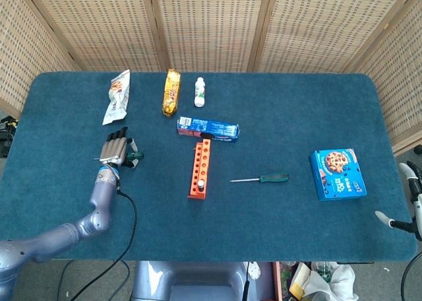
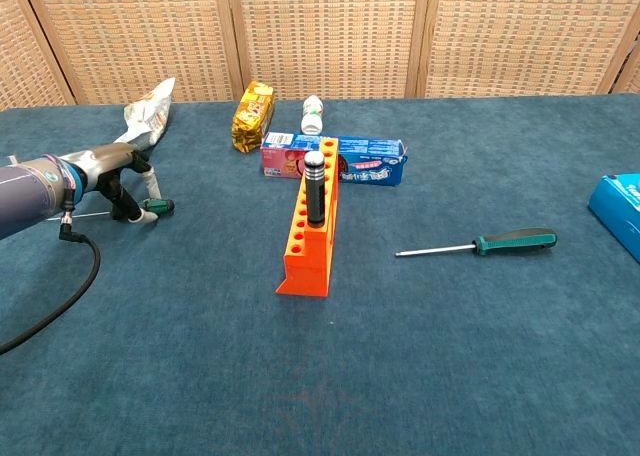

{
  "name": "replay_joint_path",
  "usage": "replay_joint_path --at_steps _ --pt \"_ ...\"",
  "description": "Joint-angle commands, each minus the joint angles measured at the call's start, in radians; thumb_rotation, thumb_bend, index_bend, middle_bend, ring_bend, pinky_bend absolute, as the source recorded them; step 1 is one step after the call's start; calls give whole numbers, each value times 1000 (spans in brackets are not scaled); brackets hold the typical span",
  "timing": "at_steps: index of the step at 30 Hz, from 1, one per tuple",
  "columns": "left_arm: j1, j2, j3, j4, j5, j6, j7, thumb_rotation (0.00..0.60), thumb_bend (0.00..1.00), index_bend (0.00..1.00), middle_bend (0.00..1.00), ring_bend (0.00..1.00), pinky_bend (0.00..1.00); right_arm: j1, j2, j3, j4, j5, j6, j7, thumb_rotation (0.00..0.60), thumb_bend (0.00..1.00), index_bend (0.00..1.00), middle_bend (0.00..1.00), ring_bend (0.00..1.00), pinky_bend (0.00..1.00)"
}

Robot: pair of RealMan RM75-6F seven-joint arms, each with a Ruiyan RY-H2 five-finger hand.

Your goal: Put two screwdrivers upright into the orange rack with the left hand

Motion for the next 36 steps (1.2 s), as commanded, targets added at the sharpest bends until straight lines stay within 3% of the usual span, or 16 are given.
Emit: replay_joint_path --at_steps 1,10,17,22,28,36 --pt "4 5 -6 -7 4 3 -7 600 339 571 0 0 0 0 0 0 -1 0 1 -1 600 0 0 0 0 0" --pt "36 90 -49 -145 55 49 -78 600 364 584 0 0 0 -2 2 1 -5 -2 4 2 600 0 0 0 0 0" --pt "92 253 -117 -427 124 118 -178 600 377 597 0 0 0 -3 5 -1 -12 -7 8 0 600 0 0 0 0 0" --pt "129 343 -136 -603 204 143 -250 600 380 597 0 0 0 -3 4 0 -14 -7 11 -6 600 0 0 0 0 0" --pt "155 369 -182 -730 306 158 -413 600 385 611 0 0 0 -5 4 0 -20 -6 15 -15 600 0 0 0 0 0" --pt "140 383 -239 -861 314 110 -582 600 386 613 0 0 0 -6 3 4 -21 3 16 -19 600 0 0 0 0 0"
